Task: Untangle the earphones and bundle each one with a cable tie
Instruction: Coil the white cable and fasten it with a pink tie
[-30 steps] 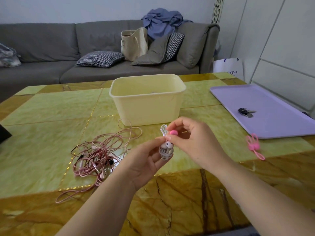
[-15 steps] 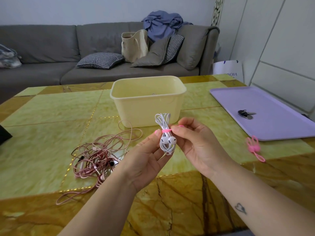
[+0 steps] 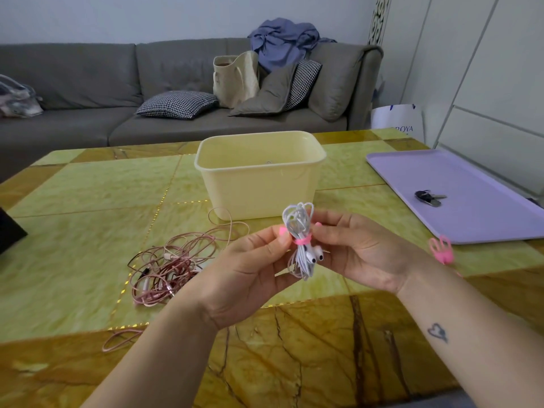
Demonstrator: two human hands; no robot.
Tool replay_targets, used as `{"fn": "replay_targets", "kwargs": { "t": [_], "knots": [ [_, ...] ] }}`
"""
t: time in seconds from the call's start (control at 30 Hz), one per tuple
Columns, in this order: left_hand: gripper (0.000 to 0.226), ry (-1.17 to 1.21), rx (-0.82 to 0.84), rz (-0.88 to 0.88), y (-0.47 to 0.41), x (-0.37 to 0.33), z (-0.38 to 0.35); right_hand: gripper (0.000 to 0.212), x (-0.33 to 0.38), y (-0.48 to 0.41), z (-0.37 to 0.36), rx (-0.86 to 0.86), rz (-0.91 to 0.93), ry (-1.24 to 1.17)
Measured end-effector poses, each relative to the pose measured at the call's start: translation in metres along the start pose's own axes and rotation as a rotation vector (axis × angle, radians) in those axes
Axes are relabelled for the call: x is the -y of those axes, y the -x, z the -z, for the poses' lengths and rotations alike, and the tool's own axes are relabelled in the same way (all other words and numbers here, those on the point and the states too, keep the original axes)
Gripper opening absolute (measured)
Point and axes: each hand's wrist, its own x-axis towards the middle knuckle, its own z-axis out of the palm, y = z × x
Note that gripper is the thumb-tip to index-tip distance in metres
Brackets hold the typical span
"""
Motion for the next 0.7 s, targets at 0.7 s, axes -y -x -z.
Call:
{"fn": "replay_targets", "kwargs": {
  "t": [0.7],
  "knots": [
    [0.022,-0.236,0.077,0.043,0.002,-0.003,0.009,0.011,0.015,0.026,-0.017,0.104,0.139,0.987]
  ]
}}
